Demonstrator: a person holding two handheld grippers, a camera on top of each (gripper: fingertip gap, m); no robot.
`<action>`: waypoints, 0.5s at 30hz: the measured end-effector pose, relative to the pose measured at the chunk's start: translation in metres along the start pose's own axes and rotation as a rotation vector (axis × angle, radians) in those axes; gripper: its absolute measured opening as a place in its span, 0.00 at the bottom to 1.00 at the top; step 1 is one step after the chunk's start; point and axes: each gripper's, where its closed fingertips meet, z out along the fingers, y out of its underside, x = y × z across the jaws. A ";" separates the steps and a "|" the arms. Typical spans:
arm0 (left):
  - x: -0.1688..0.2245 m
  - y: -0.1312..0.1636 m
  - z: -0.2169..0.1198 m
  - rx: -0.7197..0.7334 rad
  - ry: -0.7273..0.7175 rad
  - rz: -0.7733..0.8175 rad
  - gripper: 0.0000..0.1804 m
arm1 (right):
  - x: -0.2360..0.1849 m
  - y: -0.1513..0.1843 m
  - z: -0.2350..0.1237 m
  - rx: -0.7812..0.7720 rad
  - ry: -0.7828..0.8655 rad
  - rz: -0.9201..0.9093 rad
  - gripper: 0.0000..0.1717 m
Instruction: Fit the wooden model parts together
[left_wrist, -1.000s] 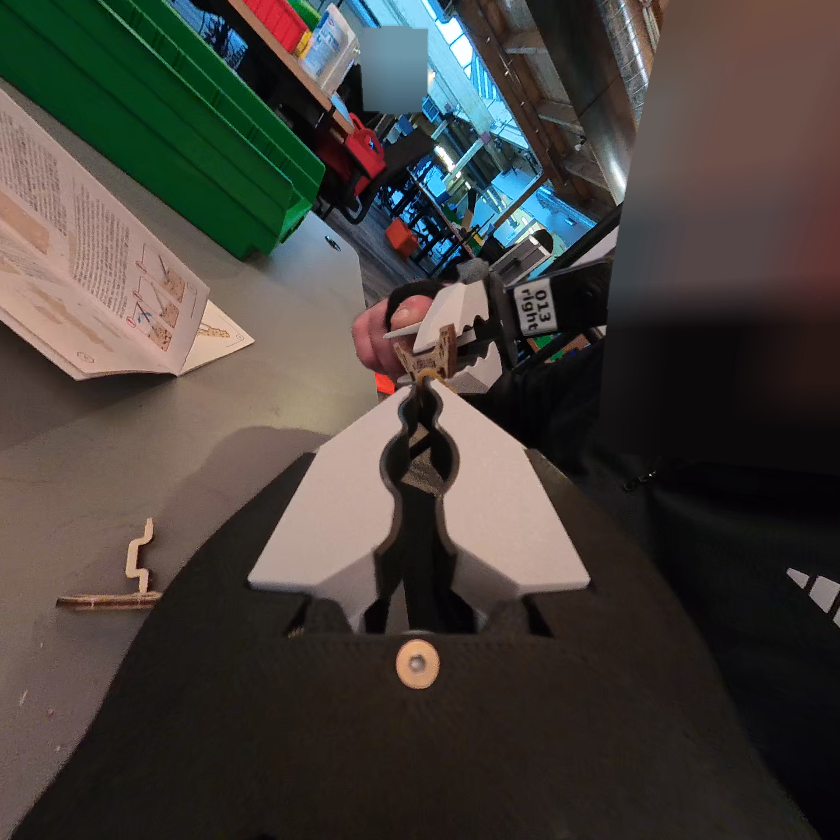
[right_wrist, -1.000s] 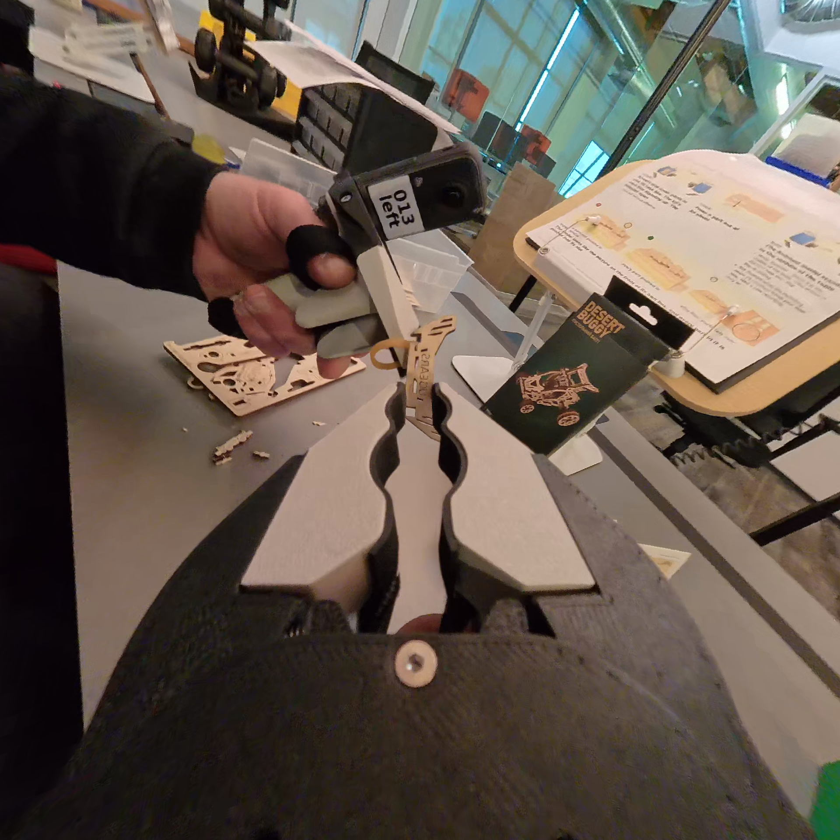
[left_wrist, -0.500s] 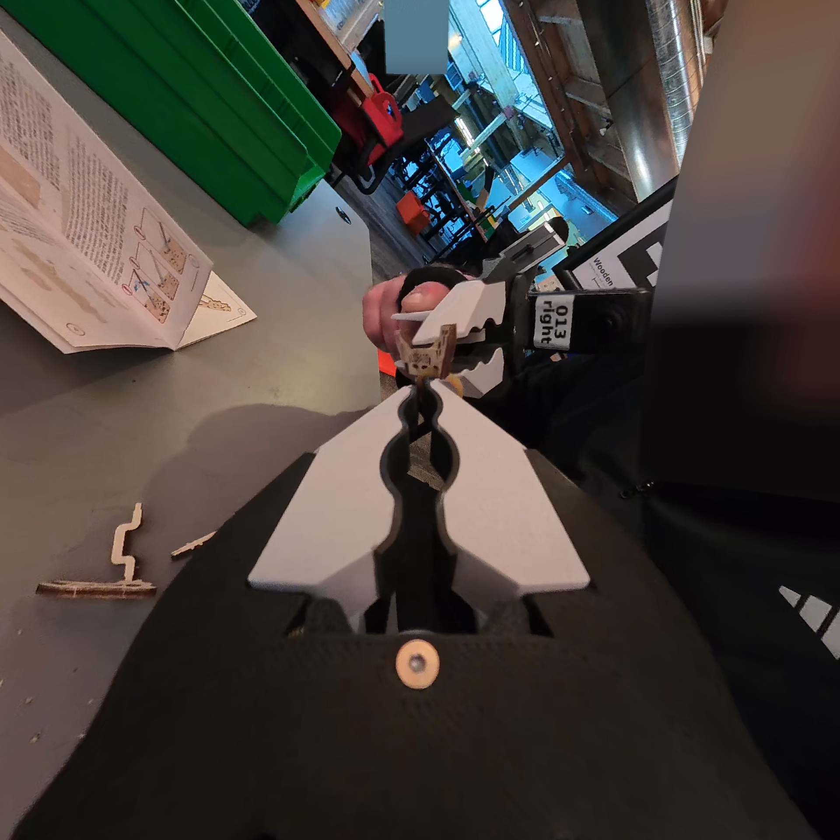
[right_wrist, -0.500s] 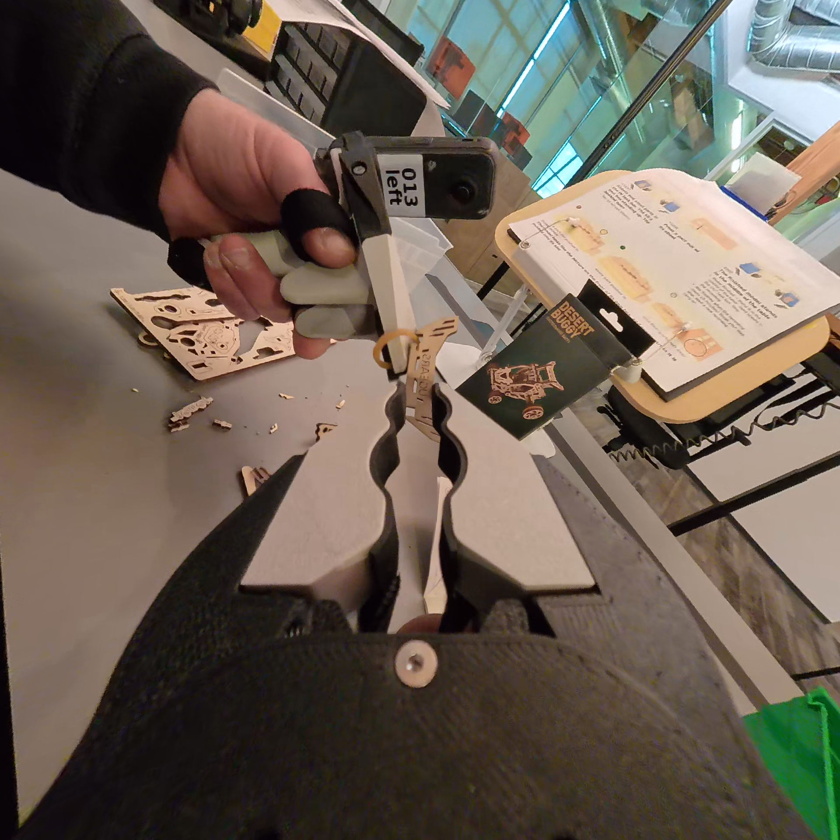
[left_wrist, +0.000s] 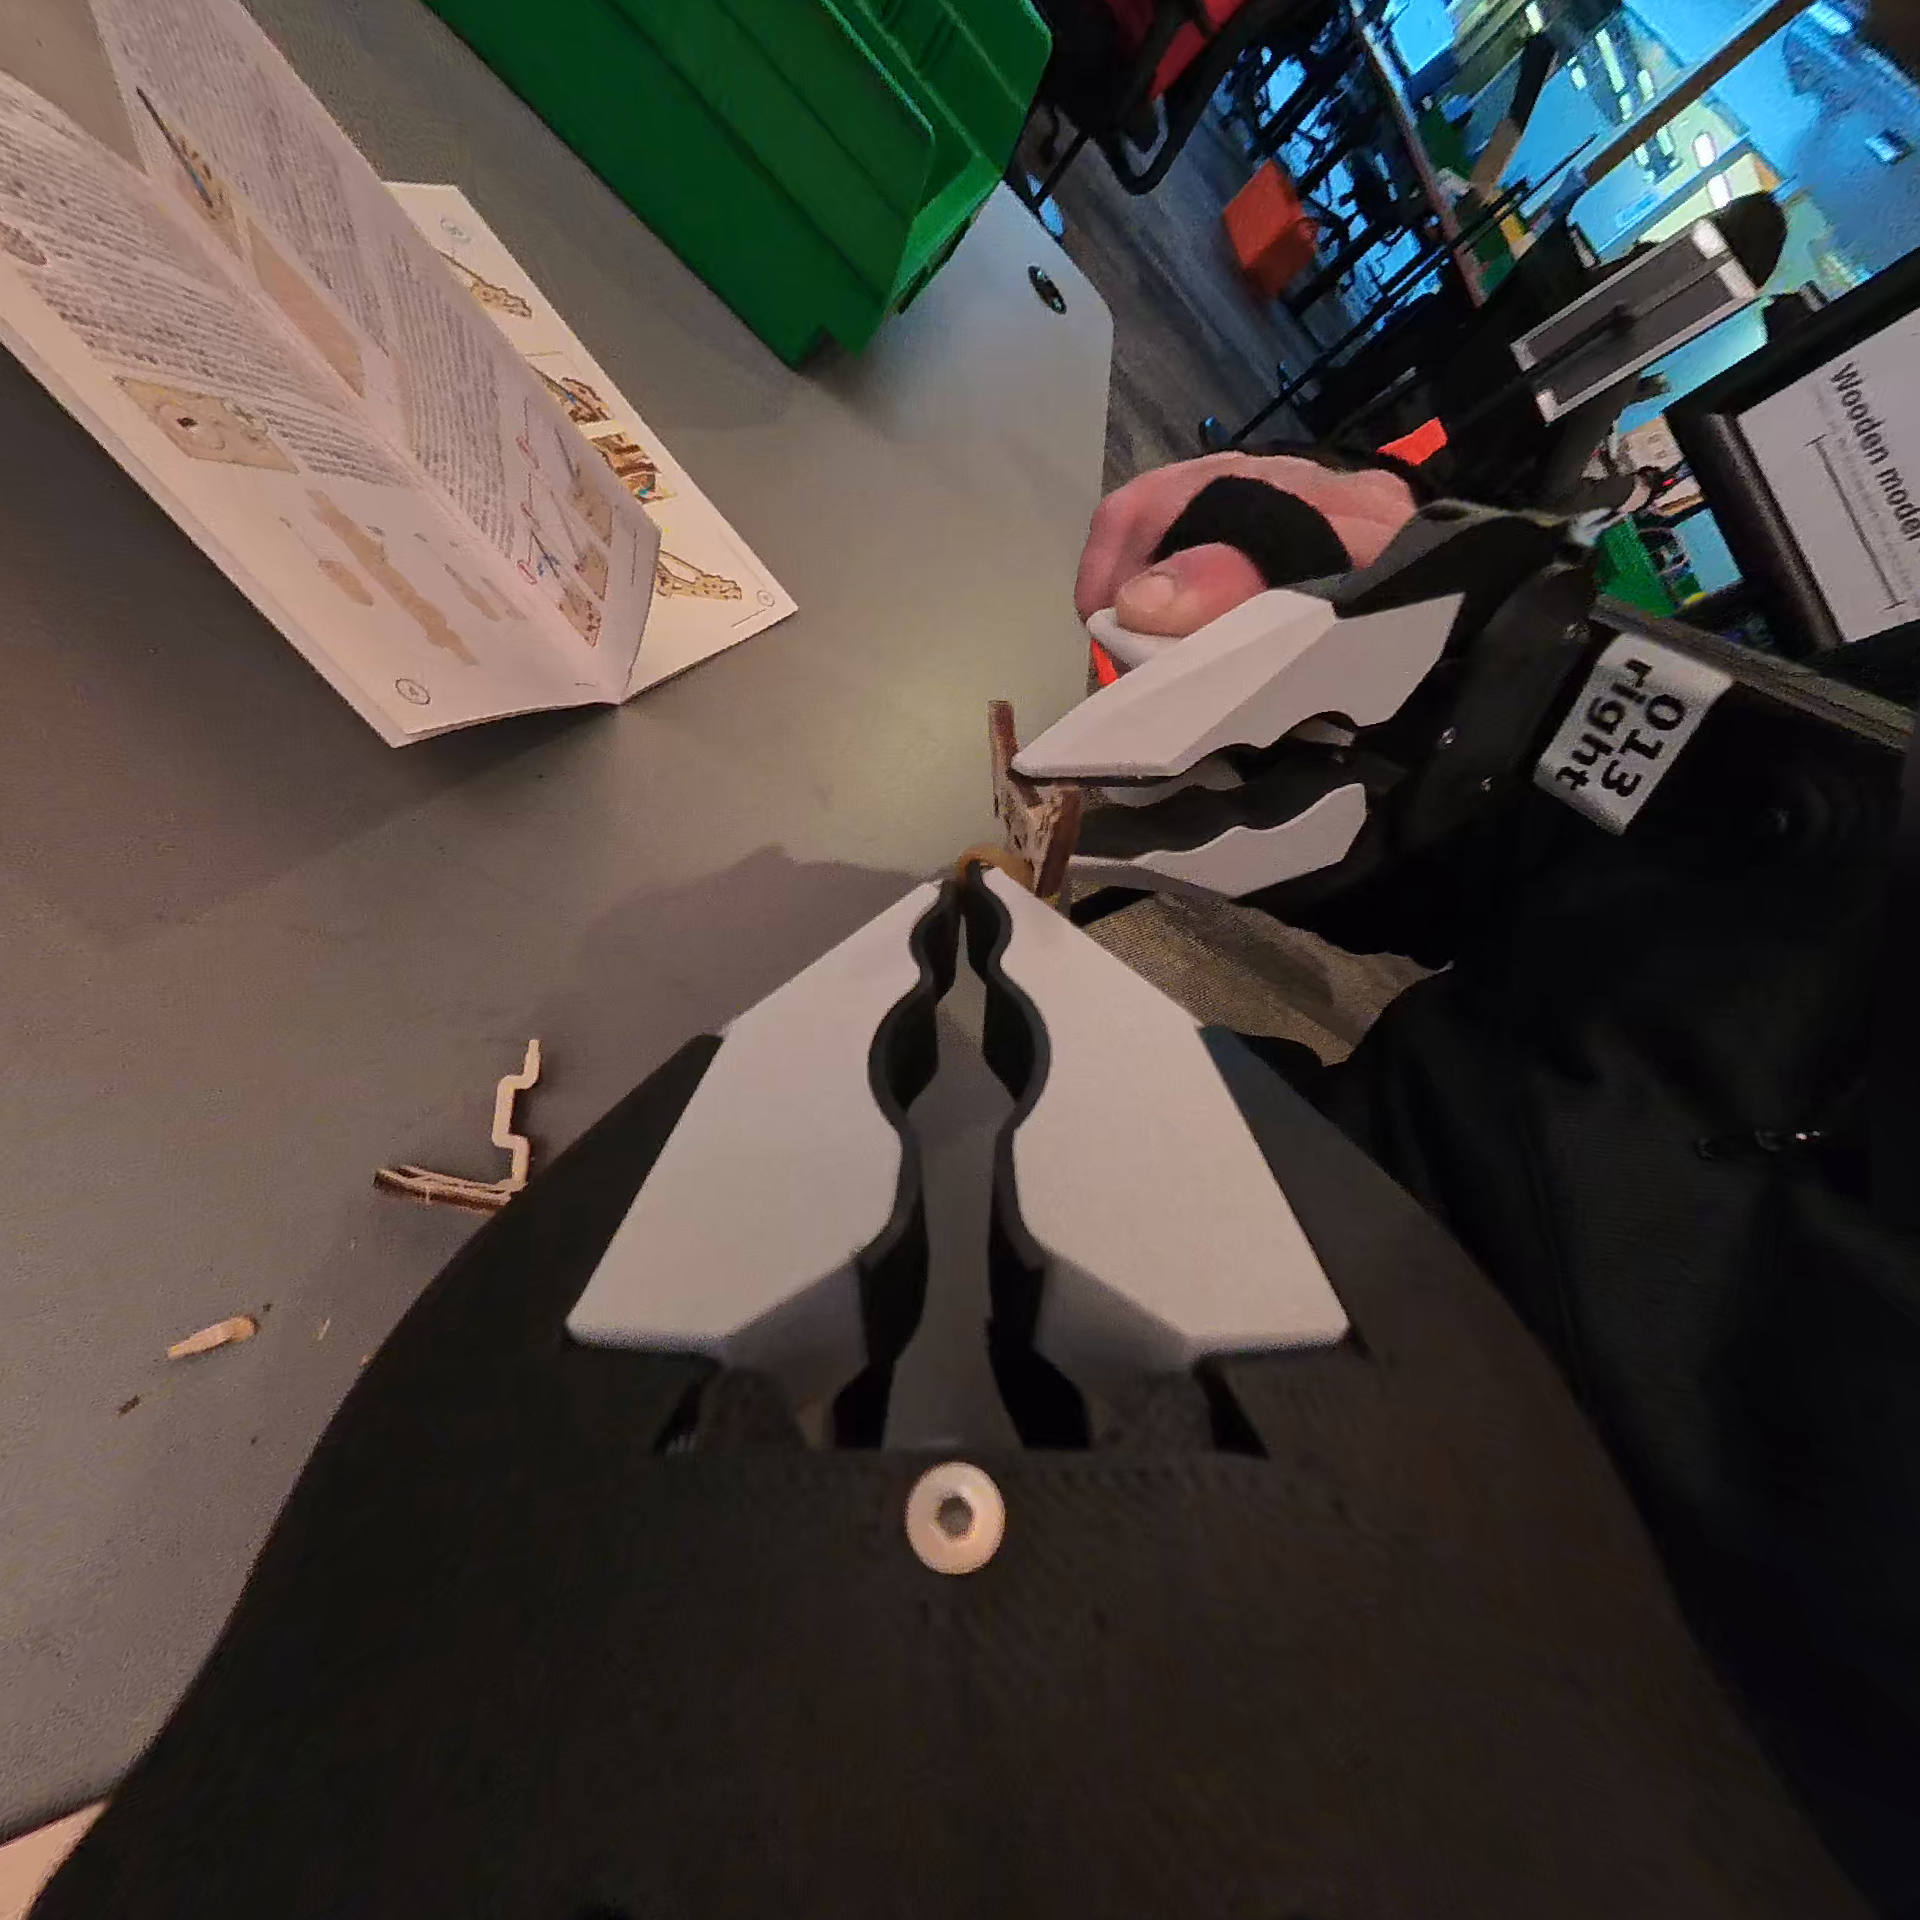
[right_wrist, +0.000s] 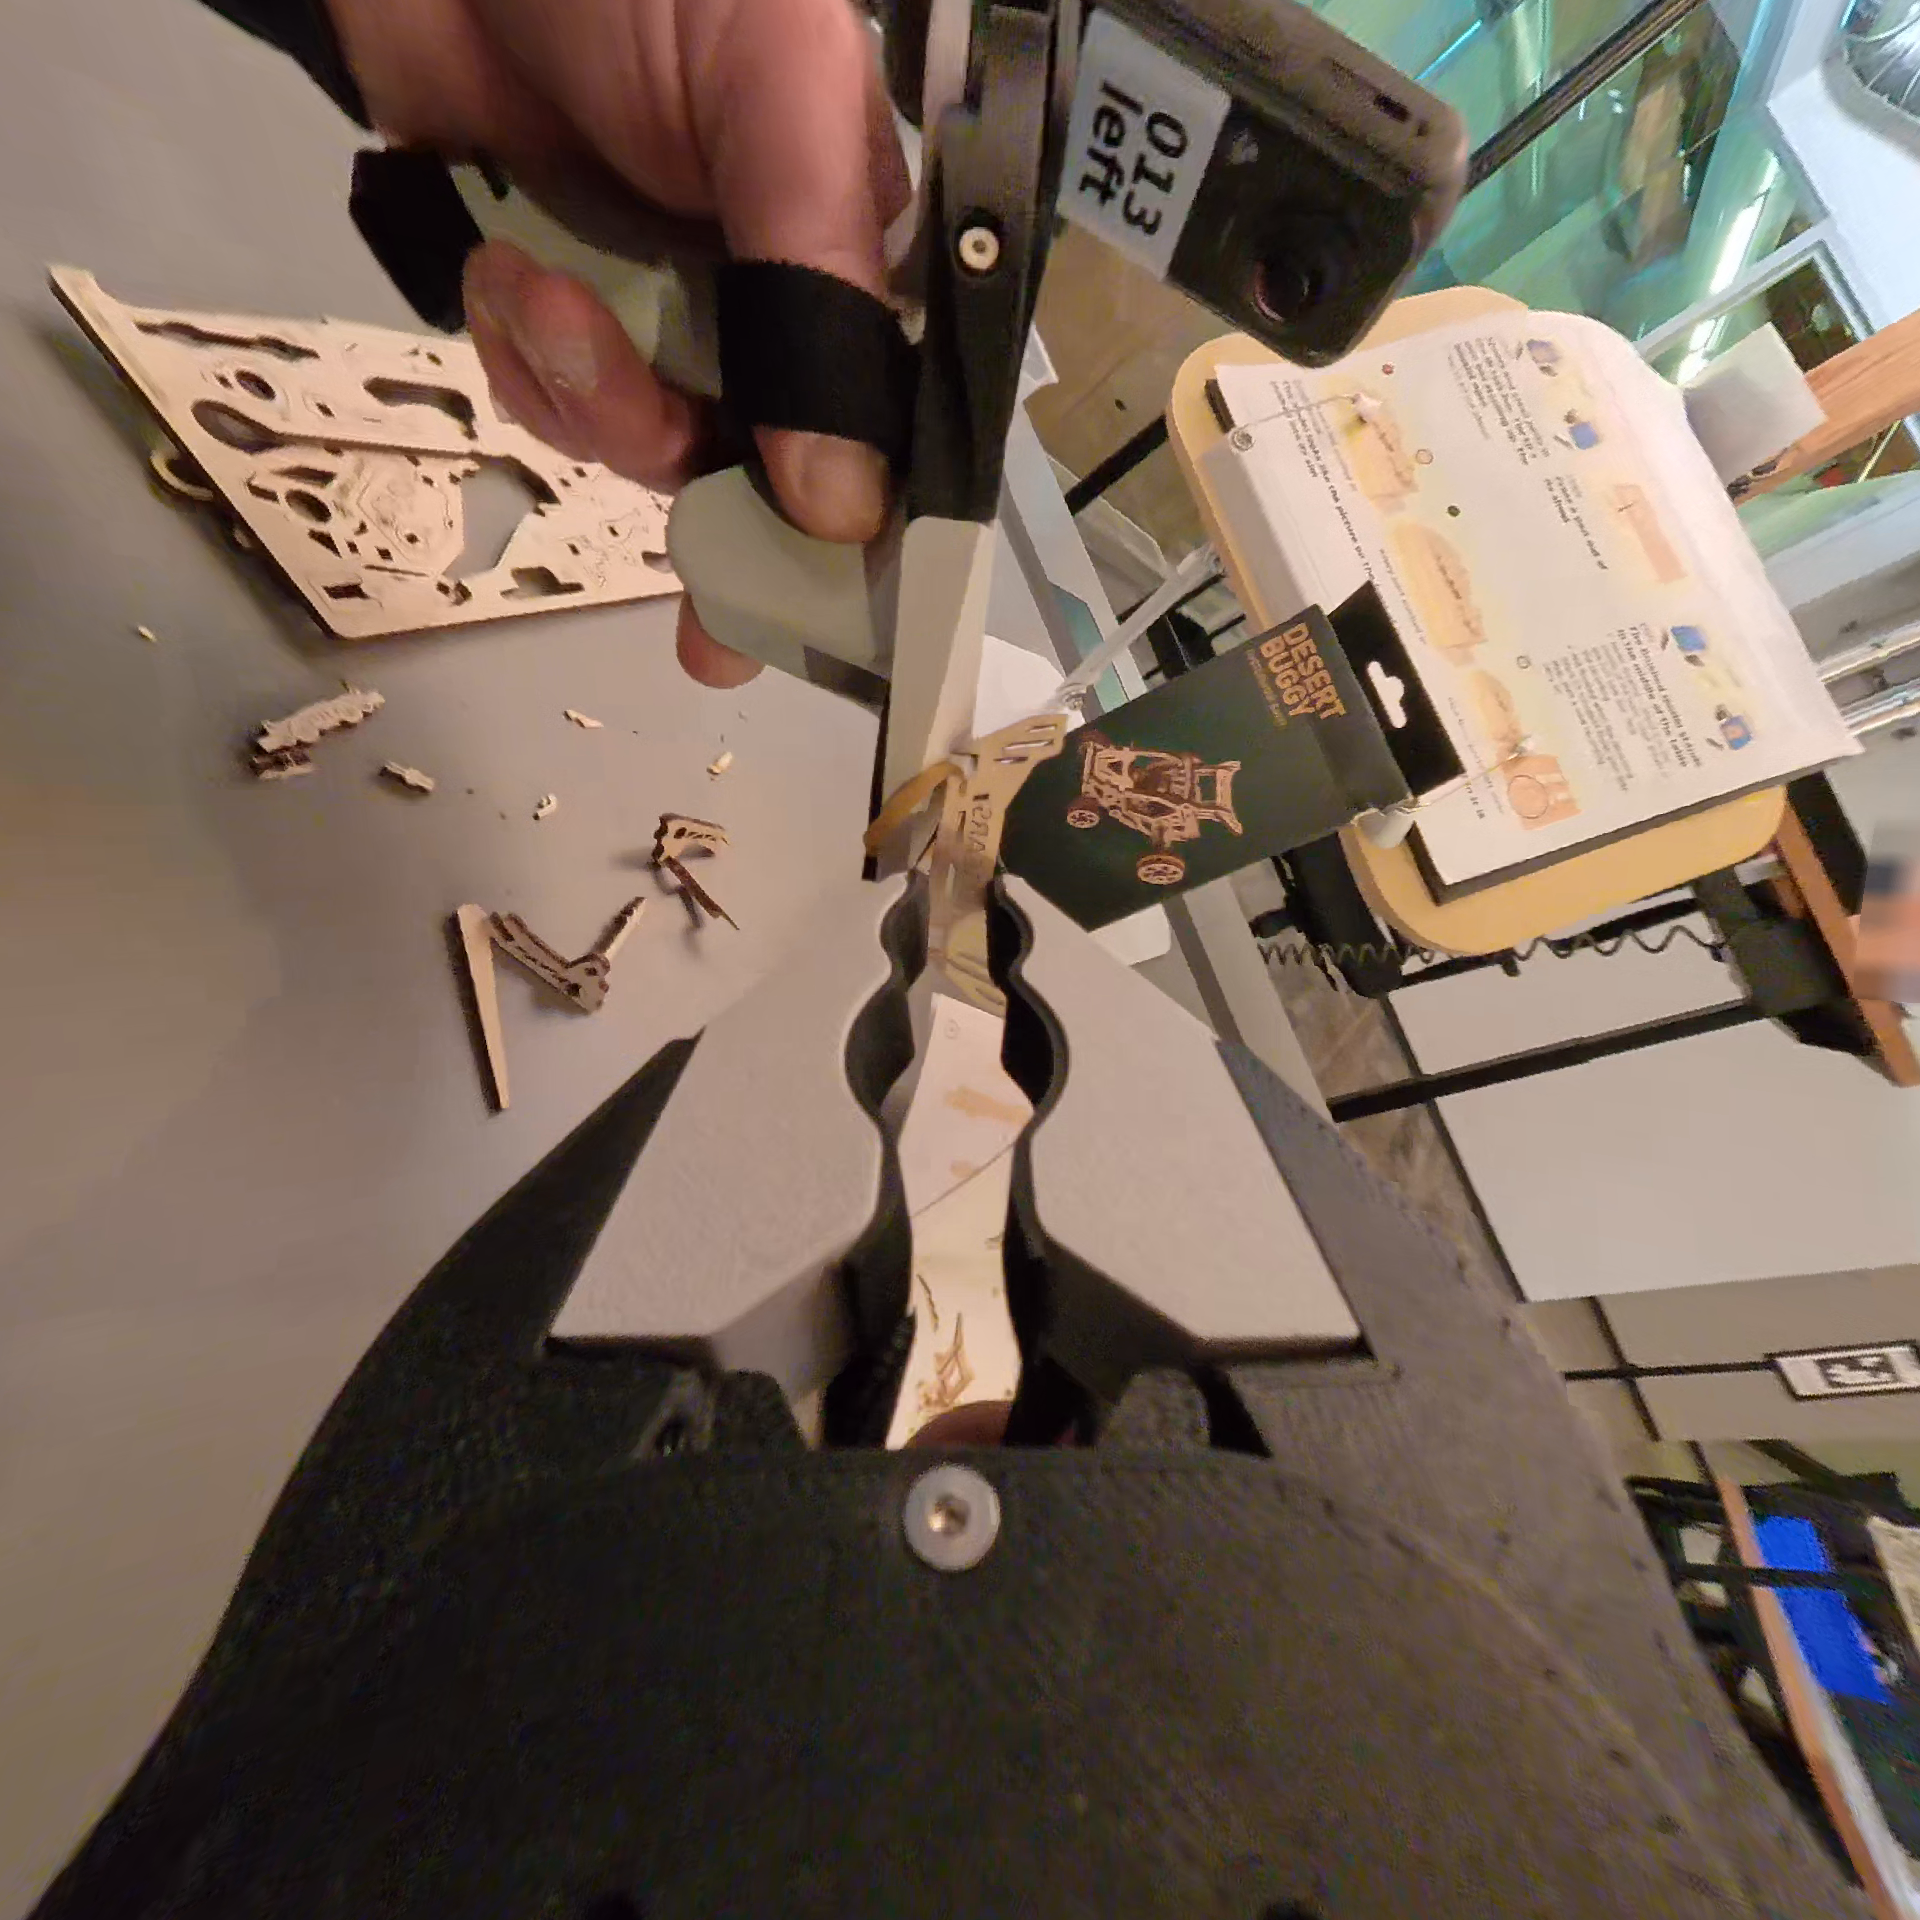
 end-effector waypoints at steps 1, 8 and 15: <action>-0.001 0.000 0.000 -0.005 -0.008 0.005 0.00 | 0.000 0.000 0.000 0.000 -0.001 -0.003 0.04; -0.012 -0.005 -0.003 0.064 -0.057 0.016 0.00 | -0.003 0.012 0.003 0.021 -0.076 0.211 0.05; -0.016 0.000 0.003 0.093 -0.134 0.214 0.06 | -0.029 0.027 -0.005 0.061 -0.355 0.528 0.05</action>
